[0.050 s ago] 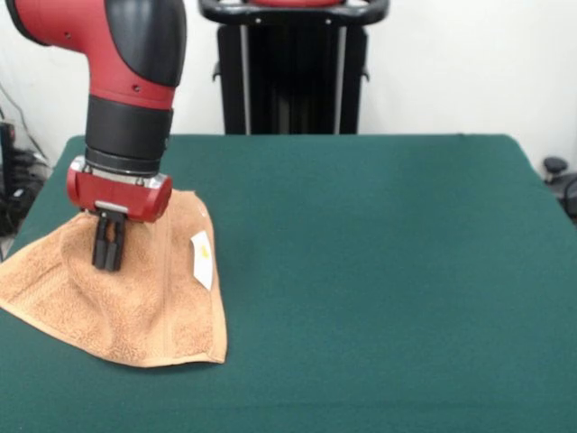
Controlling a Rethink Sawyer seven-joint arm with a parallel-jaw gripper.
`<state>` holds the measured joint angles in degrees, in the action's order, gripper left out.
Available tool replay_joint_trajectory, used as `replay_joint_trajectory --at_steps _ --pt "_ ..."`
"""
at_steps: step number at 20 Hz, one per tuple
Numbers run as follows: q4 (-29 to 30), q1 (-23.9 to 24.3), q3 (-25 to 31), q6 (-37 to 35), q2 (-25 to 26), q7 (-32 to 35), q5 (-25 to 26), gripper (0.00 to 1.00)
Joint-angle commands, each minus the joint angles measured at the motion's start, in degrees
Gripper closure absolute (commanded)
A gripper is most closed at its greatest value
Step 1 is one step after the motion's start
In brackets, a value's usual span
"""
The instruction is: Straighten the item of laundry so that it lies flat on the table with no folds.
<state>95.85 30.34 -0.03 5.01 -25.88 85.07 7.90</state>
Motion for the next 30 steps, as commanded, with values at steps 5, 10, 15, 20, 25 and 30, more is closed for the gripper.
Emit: replay_joint_trajectory --at_steps 5,10,15,20,25,30 --pt "6.52 -9.29 -0.03 -5.88 -0.35 13.87 -4.64 1.0" --pt "10.68 -11.4 -1.82 -9.98 -6.53 14.03 -6.29 1.0" --pt "11.64 -12.5 -2.08 -11.23 -7.94 13.79 -7.71 1.0" --pt "11.14 -11.69 -1.47 -10.38 -7.0 12.81 -7.64 1.0" --pt "10.81 -11.45 -1.63 -9.43 -5.55 12.79 -7.49 1.0" --pt "9.25 -10.87 -1.8 -7.54 -2.12 12.14 -6.74 1.0"
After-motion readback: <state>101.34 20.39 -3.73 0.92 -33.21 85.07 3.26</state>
